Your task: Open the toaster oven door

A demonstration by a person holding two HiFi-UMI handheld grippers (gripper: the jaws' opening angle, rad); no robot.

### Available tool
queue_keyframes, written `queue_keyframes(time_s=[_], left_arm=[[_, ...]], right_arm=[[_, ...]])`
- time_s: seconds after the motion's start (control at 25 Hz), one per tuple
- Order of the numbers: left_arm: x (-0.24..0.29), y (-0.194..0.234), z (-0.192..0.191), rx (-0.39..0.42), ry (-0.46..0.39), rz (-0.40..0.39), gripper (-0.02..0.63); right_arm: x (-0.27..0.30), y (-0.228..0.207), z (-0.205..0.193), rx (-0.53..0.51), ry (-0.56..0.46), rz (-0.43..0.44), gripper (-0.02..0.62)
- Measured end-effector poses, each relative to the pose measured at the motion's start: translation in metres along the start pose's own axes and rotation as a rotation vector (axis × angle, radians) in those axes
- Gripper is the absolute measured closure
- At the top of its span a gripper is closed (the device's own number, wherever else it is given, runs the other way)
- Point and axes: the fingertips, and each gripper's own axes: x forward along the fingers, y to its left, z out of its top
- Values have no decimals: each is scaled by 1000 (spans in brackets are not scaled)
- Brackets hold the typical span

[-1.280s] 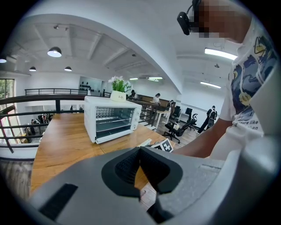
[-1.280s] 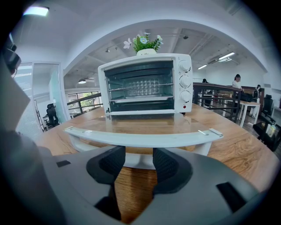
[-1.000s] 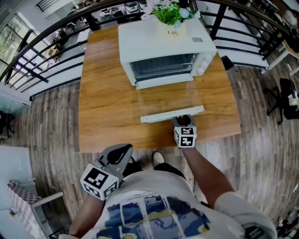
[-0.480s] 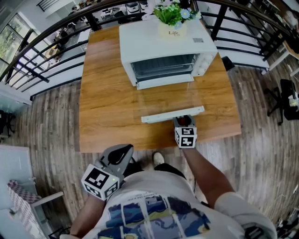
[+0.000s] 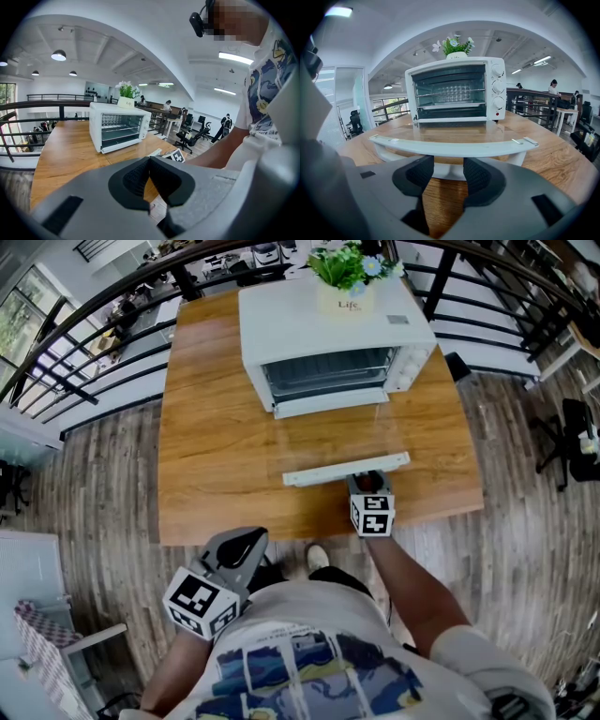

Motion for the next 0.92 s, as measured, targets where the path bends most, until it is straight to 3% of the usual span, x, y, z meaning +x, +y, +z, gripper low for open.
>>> queue_keyframes(time_s=[0.92], left_arm=[[0, -1, 0, 4, 5, -1, 603]], right_arm=[[-2, 0, -1, 0, 9, -4, 400]])
